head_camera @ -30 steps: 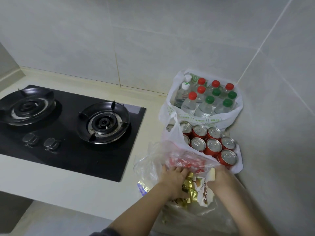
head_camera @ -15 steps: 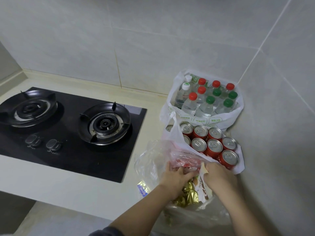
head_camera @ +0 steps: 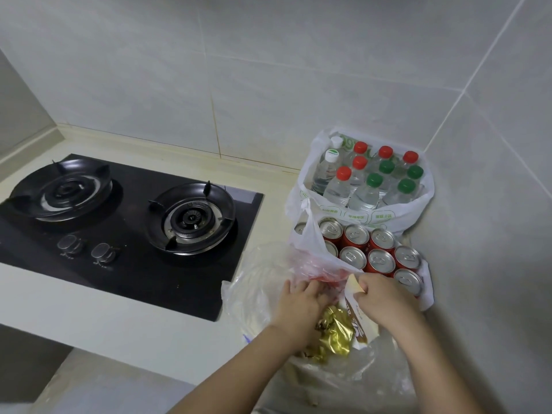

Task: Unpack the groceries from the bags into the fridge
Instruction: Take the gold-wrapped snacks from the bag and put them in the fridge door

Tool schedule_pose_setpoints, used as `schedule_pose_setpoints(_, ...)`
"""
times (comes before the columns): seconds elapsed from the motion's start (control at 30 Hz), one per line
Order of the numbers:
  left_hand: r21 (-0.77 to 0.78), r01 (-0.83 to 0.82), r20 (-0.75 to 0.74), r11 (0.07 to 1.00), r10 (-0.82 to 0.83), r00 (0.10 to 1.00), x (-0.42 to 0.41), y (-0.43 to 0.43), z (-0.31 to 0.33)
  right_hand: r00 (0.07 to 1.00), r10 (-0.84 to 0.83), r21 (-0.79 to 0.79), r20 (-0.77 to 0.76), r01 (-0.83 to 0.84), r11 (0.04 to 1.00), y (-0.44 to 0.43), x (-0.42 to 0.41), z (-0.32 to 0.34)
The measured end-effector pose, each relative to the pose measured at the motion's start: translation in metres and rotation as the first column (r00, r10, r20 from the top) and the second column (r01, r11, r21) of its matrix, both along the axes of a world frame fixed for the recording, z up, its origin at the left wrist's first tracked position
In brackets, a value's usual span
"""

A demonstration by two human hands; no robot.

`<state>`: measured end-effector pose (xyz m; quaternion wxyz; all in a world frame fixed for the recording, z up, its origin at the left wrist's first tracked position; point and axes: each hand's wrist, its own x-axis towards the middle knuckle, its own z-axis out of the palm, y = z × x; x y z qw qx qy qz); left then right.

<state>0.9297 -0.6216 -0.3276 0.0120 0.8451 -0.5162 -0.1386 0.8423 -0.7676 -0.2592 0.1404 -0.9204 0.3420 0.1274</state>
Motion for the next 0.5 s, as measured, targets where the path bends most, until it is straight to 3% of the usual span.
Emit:
schedule_pose_setpoints(0.1,-0.147,-0.168,-0.16,0.975,0.144,0.976,0.002,0.021,0.015,0.997,0.044,0.055,0.056,-0.048,0.997,0.001,0.009,0.012)
schedule_pose_setpoints(0.17,-0.22,-0.335,-0.351,0.916,0.246,0.903,0.002,0.039,0.03,0.993,0.082,0.088,0.088,-0.089,0.992,0.002,0.019,0.022)
schedule_pose_setpoints(0.33,-0.232,-0.697,-0.752,0.679,0.329,0.571,0.007,0.084,0.057,0.969,0.172,0.127,0.175,-0.196,0.972,0.014,0.044,0.048)
schedule_pose_setpoints(0.43,-0.184,-0.862,-0.905,0.472,0.262,0.336,0.011,0.109,0.067,0.943,0.227,0.169,0.244,-0.272,0.947,0.03,0.062,0.062)
schedule_pose_setpoints(0.5,-0.171,-0.918,-0.957,0.357,0.16,0.241,0.013,0.125,0.072,0.92,0.269,0.175,0.284,-0.326,0.929,0.045,0.074,0.069)
